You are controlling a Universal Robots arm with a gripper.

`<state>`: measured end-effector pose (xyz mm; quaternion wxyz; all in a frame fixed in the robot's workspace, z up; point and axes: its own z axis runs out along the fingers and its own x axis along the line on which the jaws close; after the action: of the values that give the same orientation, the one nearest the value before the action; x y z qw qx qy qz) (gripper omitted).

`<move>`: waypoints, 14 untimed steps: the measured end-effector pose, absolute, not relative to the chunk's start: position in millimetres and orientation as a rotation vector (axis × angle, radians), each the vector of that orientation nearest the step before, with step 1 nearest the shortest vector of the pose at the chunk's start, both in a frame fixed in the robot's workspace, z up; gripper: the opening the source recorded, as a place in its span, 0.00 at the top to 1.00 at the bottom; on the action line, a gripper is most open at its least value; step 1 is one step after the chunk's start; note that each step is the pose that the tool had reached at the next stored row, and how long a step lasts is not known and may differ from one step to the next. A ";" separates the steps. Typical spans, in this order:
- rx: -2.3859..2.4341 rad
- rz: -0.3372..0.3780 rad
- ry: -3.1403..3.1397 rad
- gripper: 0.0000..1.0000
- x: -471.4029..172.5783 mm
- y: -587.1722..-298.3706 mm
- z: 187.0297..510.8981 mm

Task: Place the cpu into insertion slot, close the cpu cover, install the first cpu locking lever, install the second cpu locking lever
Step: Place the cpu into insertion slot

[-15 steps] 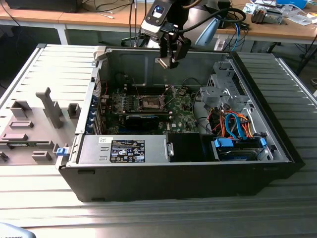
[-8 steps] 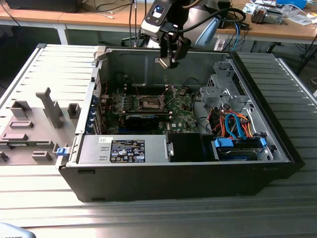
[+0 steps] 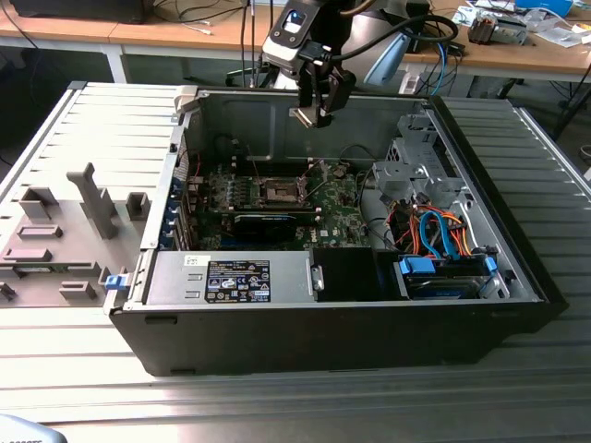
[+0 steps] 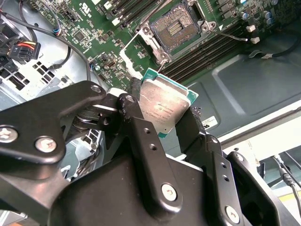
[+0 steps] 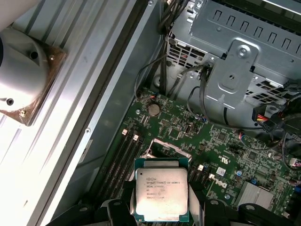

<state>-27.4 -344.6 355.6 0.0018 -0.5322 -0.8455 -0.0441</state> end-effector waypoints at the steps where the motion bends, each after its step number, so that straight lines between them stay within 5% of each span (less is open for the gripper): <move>1: -1.671 -0.138 -2.652 0.45 -27.4 -344.6 355.6; 14: -1.686 -0.139 -2.644 0.45 -27.4 -344.6 355.6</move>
<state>-27.4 -344.6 355.6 0.0016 -0.5371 -0.8424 -0.0442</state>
